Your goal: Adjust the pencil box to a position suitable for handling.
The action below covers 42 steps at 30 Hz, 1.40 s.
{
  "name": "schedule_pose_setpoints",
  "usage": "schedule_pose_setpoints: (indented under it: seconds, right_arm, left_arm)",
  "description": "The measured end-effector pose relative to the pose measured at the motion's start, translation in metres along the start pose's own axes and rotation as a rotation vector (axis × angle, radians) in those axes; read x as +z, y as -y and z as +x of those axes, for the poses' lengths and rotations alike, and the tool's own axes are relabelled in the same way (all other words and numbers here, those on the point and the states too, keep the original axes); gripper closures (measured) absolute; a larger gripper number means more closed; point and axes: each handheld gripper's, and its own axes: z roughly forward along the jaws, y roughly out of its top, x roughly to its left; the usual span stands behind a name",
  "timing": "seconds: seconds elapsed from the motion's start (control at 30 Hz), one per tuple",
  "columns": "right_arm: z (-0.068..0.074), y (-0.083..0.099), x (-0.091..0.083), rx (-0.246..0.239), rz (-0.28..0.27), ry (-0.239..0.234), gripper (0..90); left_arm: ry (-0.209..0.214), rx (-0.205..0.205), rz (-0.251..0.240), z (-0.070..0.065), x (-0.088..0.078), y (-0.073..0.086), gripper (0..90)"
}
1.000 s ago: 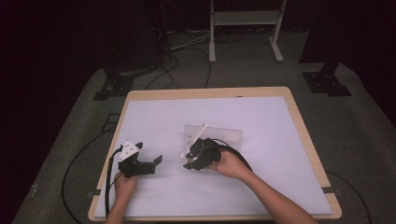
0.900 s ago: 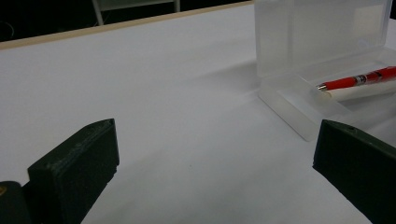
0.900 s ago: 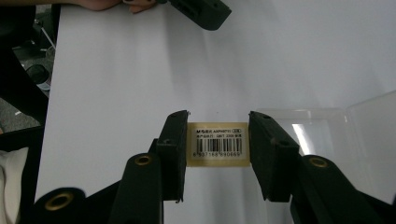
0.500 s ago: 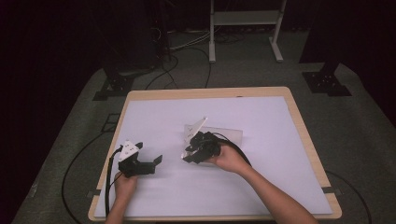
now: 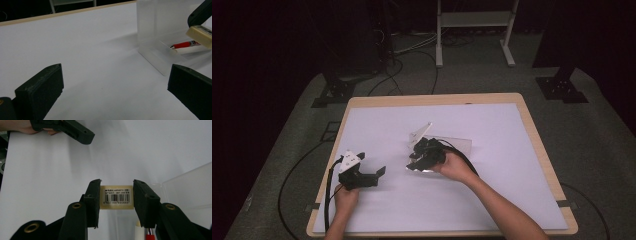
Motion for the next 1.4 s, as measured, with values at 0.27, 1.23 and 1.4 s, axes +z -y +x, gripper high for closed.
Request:
schedule_pose_setpoints:
  seconds: [0.27, 1.23, 1.4]
  right_arm:
    - [-0.006, 0.000, 0.004, 0.010, 0.004, 0.005, 58.2]
    - [-0.027, 0.004, 0.026, 0.041, 0.034, 0.003, 58.2]
    - [-0.029, 0.006, 0.031, 0.046, 0.049, -0.005, 58.2]
  left_arm:
    - [0.000, 0.003, -0.001, 0.000, 0.000, 0.000, 0.0]
    - [0.001, 0.000, -0.002, 0.000, 0.000, 0.000, 0.0]
    - [0.001, 0.000, -0.002, 0.000, 0.000, 0.000, 0.0]
